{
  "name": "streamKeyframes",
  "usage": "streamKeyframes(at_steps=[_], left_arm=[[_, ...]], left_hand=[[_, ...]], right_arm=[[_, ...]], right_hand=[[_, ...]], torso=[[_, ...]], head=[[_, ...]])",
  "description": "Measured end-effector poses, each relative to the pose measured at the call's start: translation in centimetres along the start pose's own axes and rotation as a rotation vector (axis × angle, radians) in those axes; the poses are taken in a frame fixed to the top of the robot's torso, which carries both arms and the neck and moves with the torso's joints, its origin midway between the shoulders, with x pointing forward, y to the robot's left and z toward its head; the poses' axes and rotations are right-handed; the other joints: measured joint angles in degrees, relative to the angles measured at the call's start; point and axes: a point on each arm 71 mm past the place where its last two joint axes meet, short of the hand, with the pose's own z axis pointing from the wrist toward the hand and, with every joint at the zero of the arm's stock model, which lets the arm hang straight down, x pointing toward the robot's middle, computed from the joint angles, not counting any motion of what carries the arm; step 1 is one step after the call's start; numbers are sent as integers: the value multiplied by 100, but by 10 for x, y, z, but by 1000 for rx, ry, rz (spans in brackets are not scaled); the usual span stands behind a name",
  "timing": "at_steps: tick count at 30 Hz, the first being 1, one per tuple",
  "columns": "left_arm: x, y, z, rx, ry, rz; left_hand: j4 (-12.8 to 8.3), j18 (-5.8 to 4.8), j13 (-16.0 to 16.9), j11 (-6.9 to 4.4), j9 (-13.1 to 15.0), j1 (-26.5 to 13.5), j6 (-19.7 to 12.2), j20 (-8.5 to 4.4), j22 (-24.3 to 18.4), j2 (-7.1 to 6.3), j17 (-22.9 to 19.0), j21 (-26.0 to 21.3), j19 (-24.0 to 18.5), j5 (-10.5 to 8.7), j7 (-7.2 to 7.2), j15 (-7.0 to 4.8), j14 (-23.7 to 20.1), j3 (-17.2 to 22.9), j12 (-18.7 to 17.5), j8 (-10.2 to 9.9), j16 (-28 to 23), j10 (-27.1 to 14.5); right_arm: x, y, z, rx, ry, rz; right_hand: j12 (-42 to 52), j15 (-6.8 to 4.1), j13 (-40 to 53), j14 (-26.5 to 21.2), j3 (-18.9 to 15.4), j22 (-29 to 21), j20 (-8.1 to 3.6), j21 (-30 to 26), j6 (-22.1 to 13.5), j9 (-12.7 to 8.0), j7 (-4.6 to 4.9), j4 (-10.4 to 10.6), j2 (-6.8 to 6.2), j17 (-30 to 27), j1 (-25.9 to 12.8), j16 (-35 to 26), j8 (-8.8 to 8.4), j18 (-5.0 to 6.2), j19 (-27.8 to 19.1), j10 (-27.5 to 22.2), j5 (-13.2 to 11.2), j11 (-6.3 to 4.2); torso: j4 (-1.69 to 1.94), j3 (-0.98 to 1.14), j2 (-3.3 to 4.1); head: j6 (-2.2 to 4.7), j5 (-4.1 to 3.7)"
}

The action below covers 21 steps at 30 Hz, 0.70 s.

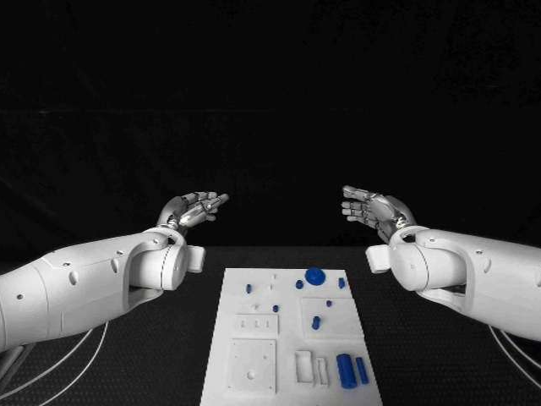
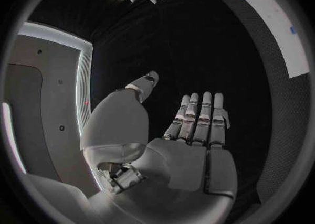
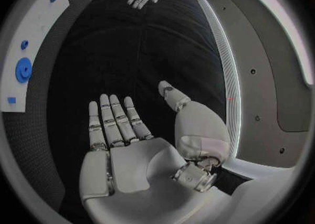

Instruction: Assemble the parts on the task board

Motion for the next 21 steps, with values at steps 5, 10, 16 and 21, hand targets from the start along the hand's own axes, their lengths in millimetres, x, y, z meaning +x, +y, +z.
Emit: streamKeyframes(at_steps=[5,10,16,21], left_arm=[[0,1,2,-28,32,0],[1,3,2,-45,53,-4],[-6,8,1,-66,82,-10],[-5,8,-1,-69,116,-10]], left_hand=[[29,0,18,30,101,201,105,5,109,-27,93,54,88,22,34,27,108,80,0,75,56,148],[1,0,35,100,129,328,138,-47,109,100,150,157,140,22,67,38,265,-62,39,116,166,293],[-263,18,129,168,195,543,594,-268,108,376,317,495,814,141,226,57,1106,-274,313,326,608,961],[-701,272,234,60,222,770,1289,-480,108,603,523,946,1684,294,192,-147,2049,-312,608,549,1056,1770]], right_arm=[[-8,4,7,65,61,-10],[-12,2,16,91,97,-64],[-25,-3,27,44,107,-333],[-19,-1,30,-15,157,-536]], right_hand=[[54,93,16,145,76,137,11,43,134,74,15,-212,-8,87,326,101,100,85,178,225,90,66],[99,141,33,322,38,137,-2,88,308,111,36,-444,-14,142,652,209,200,165,433,481,178,93],[254,98,68,838,121,137,-40,201,751,135,91,-597,-115,243,1175,455,384,363,989,1042,266,41],[320,-86,77,1413,215,138,-63,345,1148,135,151,-690,-205,353,1541,700,482,592,1568,1502,266,-71]], torso=[[0,-1,-1],[2,-7,-1],[2,-29,1],[3,-32,22]], head=[[0,0],[-25,10],[-46,35],[-47,30]])
